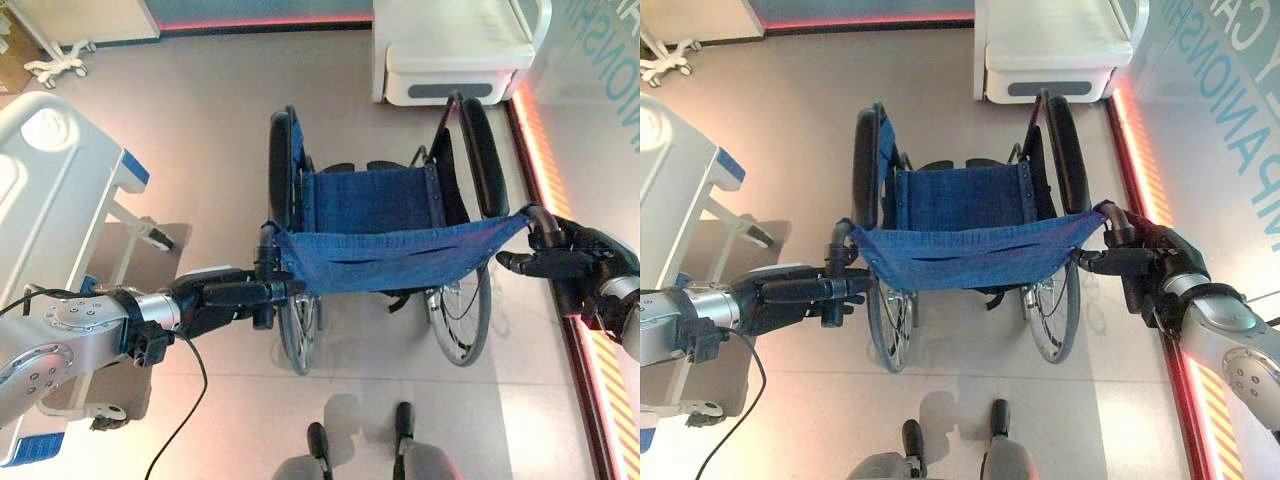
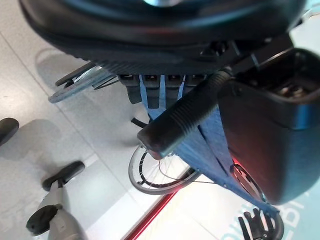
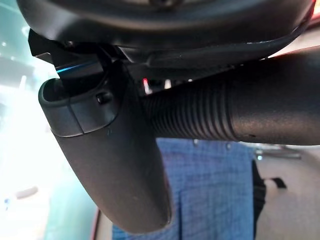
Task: Push the wheelchair next to the bed
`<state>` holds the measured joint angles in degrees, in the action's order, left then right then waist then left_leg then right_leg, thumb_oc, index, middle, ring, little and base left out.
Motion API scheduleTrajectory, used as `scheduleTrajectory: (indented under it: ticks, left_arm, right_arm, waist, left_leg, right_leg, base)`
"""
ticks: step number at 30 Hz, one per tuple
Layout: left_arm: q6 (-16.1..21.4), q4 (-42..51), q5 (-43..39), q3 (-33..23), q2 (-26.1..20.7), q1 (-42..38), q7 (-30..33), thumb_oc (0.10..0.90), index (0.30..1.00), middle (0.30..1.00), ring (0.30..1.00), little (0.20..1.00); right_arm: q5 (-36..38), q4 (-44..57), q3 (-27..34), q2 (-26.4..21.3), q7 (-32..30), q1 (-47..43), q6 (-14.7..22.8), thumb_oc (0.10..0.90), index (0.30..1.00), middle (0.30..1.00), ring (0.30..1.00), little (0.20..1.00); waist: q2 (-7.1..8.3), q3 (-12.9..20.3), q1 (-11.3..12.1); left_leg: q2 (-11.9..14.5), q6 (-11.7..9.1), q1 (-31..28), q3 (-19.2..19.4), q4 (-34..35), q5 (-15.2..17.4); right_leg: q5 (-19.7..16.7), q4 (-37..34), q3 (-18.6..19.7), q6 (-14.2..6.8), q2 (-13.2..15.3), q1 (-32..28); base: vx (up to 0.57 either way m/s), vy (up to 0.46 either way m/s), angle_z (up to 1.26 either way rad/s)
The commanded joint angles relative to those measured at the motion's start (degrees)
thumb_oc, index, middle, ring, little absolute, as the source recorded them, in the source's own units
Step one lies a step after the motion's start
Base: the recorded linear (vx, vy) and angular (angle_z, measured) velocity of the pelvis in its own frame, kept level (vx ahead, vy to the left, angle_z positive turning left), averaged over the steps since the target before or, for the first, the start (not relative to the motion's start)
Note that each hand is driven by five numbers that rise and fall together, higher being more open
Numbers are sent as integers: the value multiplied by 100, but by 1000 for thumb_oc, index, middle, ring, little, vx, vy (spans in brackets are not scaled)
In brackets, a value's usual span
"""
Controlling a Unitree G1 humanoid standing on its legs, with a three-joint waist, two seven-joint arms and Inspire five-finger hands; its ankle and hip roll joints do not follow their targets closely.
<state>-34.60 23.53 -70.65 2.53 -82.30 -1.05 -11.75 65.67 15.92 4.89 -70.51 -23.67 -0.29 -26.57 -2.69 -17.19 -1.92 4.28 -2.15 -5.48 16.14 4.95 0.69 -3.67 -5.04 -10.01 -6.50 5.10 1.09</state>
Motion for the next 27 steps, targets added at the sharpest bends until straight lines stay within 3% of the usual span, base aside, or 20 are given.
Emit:
scheduleTrajectory:
  ticks: [1,2,3,5,7,11,19,27]
  left_arm:
    - [240,-79,-384,-78,-28,-452,-76,800,900,900,900,900]
    - [262,-88,-413,-53,-24,-482,-36,800,900,900,900,900]
    - [356,-120,-526,34,3,-597,145,800,900,900,900,900]
    - [468,-162,-599,144,44,-748,317,800,900,900,900,900]
    - [567,-231,-737,235,149,-920,535,400,300,300,300,300]
    - [799,-286,-877,336,339,-1153,907,400,300,300,300,300]
    - [1223,-267,-961,17,567,-1060,1249,400,300,300,300,300]
    - [1357,-154,-923,-189,738,-929,1494,400,300,300,300,300]
  right_arm:
    - [14,-44,-285,-351,-236,-262,262,549,524,524,524,524]
    - [17,-50,-306,-353,-235,-288,257,549,524,524,524,524]
    - [-6,-82,-397,-337,-232,-387,248,400,300,300,300,300]
    - [-73,-144,-513,-298,-193,-495,251,400,300,300,300,300]
    - [-157,-200,-616,-223,-165,-603,234,400,300,300,300,300]
    - [-278,-287,-792,-111,-152,-808,238,400,300,300,300,300]
    - [-307,-258,-687,-45,14,-799,176,400,300,300,300,300]
    - [-369,-140,-677,34,56,-797,200,400,300,300,300,300]
  waist:
    - [36,57,-161]
    - [36,55,-161]
    - [37,49,-163]
    - [39,43,-165]
    - [45,37,-163]
    - [54,-10,-164]
    - [95,-38,-129]
    - [126,-54,-96]
  left_leg:
    - [11,-122,316,88,5,-369]
    - [10,-122,317,87,5,-370]
    - [5,-121,315,84,5,-371]
    - [1,-121,308,85,5,-370]
    - [-5,-117,301,73,5,-365]
    - [-4,-114,311,58,5,-381]
    - [-7,-109,334,23,-16,-384]
    - [7,-112,372,-16,-42,-393]
  right_leg:
    - [-18,16,-251,-82,29,-211]
    - [-18,17,-250,-81,29,-210]
    - [-21,21,-249,-80,28,-207]
    - [-17,24,-252,-78,28,-212]
    - [-13,32,-253,-66,23,-211]
    - [-11,63,-256,-42,20,-185]
    - [-5,83,-269,-12,18,-171]
    - [34,159,-311,31,-12,-123]
  base:
    - [0,0,0]
    - [0,0,0]
    - [0,0,0]
    - [0,0,0]
    - [0,0,0]
    - [0,0,0]
    - [0,0,0]
    - [-12,-28,0]
